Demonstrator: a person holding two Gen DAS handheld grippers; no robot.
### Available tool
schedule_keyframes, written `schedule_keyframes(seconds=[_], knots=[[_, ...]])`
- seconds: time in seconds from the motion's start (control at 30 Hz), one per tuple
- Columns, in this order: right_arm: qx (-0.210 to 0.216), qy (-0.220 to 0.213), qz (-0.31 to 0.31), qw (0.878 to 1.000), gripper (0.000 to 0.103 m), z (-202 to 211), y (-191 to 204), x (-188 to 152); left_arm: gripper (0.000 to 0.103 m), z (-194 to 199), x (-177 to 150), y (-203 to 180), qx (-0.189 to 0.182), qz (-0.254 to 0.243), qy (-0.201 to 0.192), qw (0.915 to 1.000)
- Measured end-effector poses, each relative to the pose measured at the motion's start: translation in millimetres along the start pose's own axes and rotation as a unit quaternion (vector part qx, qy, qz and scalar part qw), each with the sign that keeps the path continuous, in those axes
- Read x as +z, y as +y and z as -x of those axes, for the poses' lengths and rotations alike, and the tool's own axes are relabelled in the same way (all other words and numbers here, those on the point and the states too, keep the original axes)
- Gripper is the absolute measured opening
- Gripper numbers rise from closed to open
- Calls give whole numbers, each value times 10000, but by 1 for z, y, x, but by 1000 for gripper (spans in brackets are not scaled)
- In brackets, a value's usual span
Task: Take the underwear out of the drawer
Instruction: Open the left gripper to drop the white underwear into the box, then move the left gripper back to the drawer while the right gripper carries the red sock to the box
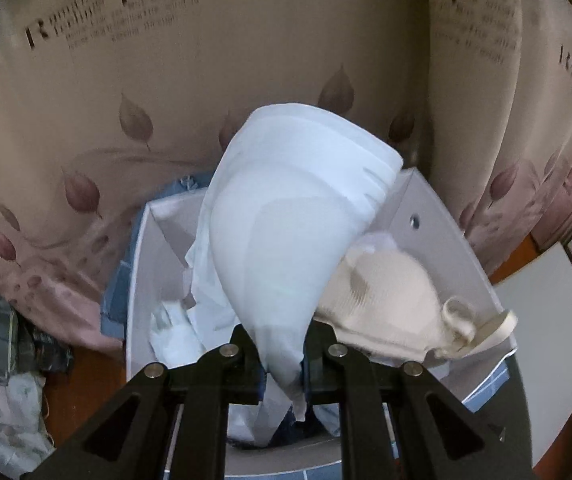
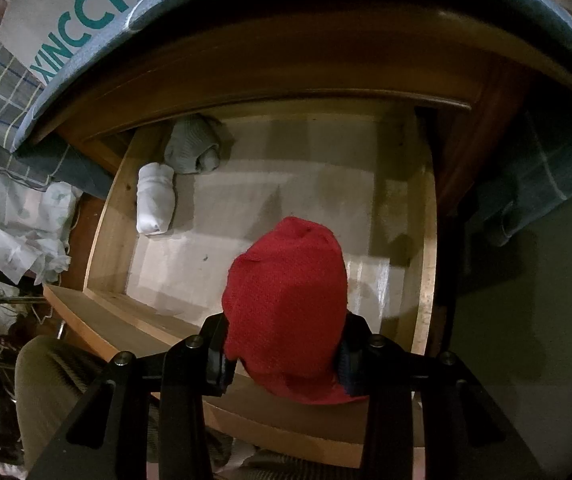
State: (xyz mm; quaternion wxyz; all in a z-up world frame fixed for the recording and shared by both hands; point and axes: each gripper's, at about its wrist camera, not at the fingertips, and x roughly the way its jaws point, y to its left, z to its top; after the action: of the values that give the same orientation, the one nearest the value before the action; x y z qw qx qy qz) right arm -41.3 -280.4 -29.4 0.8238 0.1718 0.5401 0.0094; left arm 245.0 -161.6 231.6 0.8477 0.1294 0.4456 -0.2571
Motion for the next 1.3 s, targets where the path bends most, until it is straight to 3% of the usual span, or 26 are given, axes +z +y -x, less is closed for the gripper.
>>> schedule_keyframes(seconds=[0.1,0.33,0.53,0.77,0.97,1.3], knots=[[-2,-7,-2,10000,36,0,0,-1,13,-7,-7,-2,-53,3,74,10000],[-11,-6,10,10000,36,0,1,0,30,-13,-11,-8,126,26,203,9997],[-11,-5,13,10000,36,0,1,0,48,6,-14,-12,246,-93,-15,9997],[-41,-7,27,10000,36,1,0,0,55,36,-28,-10,407,-152,-300,9986],[-75,-10,52,10000,36,1,0,-1,55,57,-63,-1,706,-45,-499,9962],[-121,-42,78,9999,36,2,2,-2,56,66,-164,17,1233,237,-573,9904]])
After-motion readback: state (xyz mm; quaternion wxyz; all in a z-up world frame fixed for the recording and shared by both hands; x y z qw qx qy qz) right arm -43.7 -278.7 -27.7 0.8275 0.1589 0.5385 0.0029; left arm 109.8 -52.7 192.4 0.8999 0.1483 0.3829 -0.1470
